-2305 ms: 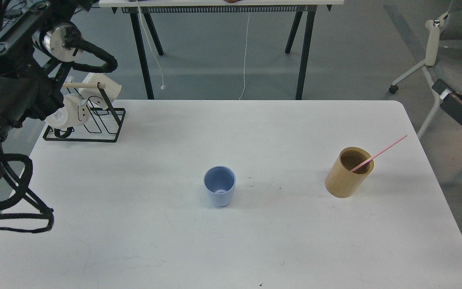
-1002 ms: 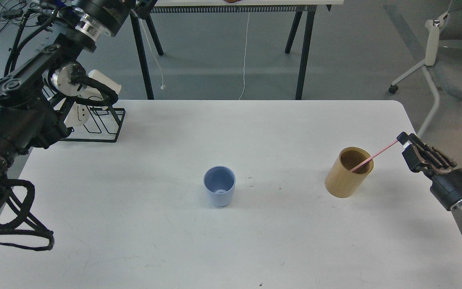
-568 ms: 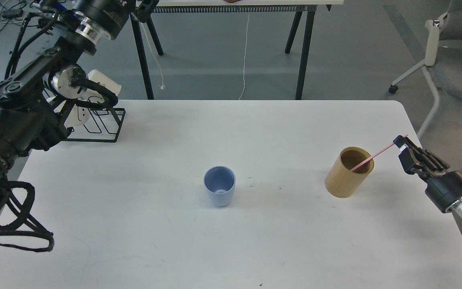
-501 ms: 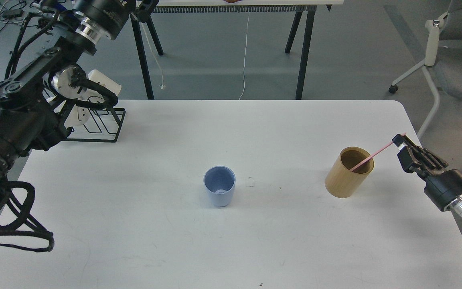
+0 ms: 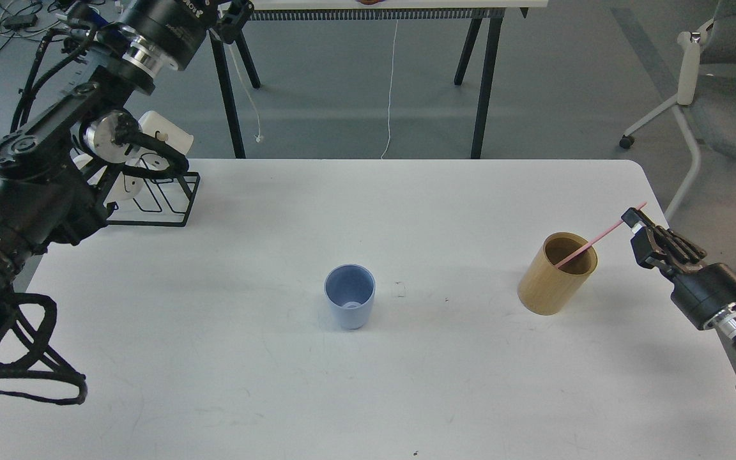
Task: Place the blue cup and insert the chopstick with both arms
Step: 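Grasp the pink straw and pull it up out of the tan cup, then carry the pink straw over the blue cup and lower it in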
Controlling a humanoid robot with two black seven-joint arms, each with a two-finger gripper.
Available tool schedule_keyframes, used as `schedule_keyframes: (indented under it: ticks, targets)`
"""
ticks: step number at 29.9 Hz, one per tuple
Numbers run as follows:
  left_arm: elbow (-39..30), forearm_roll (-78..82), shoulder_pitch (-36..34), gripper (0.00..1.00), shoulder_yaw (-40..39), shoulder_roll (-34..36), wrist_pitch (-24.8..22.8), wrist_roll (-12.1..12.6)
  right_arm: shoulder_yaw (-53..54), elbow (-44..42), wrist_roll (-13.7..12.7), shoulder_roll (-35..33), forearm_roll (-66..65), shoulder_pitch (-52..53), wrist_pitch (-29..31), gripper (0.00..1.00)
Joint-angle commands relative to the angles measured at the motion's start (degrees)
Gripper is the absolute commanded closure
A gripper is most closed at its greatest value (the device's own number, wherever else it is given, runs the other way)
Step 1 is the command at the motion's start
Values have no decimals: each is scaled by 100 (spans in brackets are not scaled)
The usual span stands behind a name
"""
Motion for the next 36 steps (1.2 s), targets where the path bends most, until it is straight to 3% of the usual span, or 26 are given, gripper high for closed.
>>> schedule_keyframes:
  ticks: [1,14,20,27,31,36]
  targets:
    - [1,-9,1,13,0,-24,0,0,22,324,0,-339,92,-6,1,100]
    - [18,9,115,11,35,-86,0,0,101,2266,0,-2290,1120,-50,1,100]
    - [18,53,413,11,70,-51,0,0,303,2758,0,-2844,1182,108,115,100]
    - [202,53,879,10,70,134,0,0,155,2953,0,-2731,1244,1346,1168,100]
    - [361,53,1108,9,61,213,0,0,-152,2935,0,-2055,1130,2216,2065,100]
    - [387,44,1284,8,61,283,0,0,-1503,2751,0,-1431,919,3568,2198,100]
